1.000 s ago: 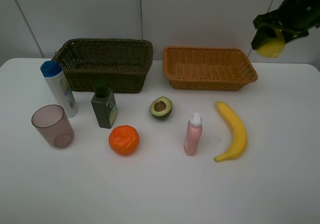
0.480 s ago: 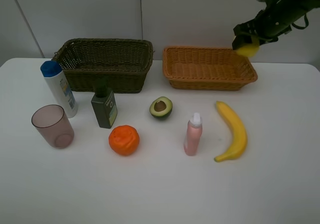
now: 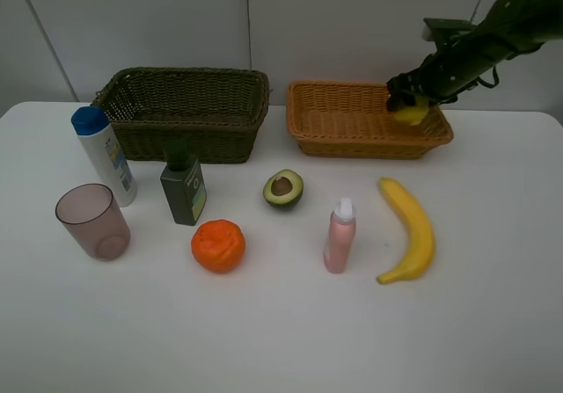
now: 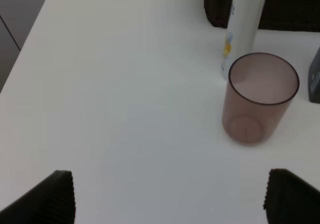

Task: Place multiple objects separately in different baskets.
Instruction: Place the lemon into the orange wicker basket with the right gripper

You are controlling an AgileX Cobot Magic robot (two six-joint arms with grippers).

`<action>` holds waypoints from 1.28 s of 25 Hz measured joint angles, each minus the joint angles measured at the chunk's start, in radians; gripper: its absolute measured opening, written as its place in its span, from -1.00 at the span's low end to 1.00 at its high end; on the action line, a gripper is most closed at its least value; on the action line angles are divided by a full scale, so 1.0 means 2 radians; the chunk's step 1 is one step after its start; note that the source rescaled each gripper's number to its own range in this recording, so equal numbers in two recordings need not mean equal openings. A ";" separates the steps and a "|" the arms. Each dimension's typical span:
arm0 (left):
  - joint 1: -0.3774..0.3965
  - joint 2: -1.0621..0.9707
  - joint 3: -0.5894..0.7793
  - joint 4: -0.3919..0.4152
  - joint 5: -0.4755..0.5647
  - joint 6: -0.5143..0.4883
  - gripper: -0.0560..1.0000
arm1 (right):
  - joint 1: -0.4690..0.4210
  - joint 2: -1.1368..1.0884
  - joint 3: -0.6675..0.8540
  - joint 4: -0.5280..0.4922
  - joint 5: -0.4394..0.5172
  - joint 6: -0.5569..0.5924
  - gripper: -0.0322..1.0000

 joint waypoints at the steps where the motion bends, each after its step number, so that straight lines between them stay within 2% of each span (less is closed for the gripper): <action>1: 0.000 0.000 0.000 0.000 0.000 0.000 1.00 | 0.000 0.005 0.000 0.001 -0.005 -0.001 -0.13; 19: 0.000 0.000 0.000 0.000 0.000 0.000 1.00 | 0.001 0.025 0.000 0.001 -0.046 -0.001 -0.13; 30: 0.000 0.000 0.000 0.000 0.000 0.000 1.00 | 0.010 0.025 0.000 0.004 -0.047 -0.001 -0.13; 32: 0.000 0.000 0.000 0.000 0.000 0.000 1.00 | 0.016 0.025 0.000 0.004 -0.047 -0.001 -0.07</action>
